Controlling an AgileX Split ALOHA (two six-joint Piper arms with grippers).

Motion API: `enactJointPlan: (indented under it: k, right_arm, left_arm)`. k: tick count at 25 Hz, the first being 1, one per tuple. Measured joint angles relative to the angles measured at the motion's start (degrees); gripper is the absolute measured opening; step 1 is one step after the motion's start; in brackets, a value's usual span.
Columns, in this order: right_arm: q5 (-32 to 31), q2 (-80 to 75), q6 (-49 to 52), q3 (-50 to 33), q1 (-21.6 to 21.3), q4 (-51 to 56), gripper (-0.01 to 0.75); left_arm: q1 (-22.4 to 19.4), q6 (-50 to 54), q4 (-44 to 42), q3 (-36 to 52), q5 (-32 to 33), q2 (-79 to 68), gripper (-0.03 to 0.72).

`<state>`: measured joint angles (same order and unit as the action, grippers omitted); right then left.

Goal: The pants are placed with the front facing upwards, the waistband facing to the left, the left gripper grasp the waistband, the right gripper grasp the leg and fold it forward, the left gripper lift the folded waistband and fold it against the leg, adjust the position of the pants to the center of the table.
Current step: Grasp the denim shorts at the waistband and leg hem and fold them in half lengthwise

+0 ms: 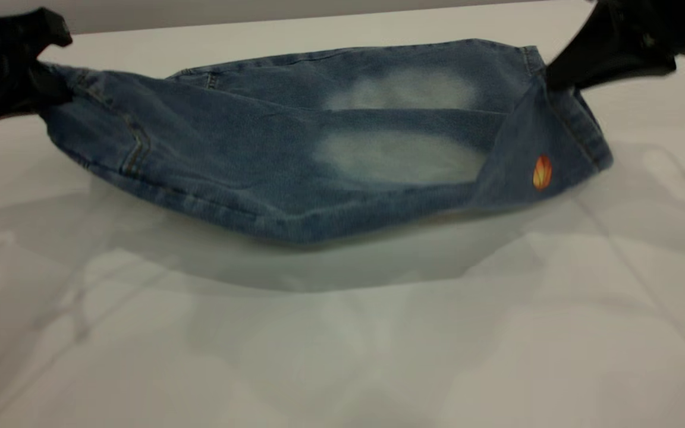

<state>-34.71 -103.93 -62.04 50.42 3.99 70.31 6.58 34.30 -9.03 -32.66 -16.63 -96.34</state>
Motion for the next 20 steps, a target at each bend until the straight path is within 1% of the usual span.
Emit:
enactJointPlan:
  k: [8,16,20]
  right_arm:
    - [-0.3,0.0,6.4,7.1,-0.5,-5.4,0.011]
    - [-1.3,-0.1,6.3,10.5,-3.7,-6.3,0.013]
    - [-1.2,-0.2,6.1,12.5,-4.0,-6.3,0.013]
  left_arm:
    - [0.0,0.1,0.0,-4.6,-0.2,-0.8,0.123]
    - [0.0,1.1,0.0,-8.6,-0.8,-6.7,0.123]
    - [0.0,1.2,0.0,-11.2,-1.3,-9.7,0.123]
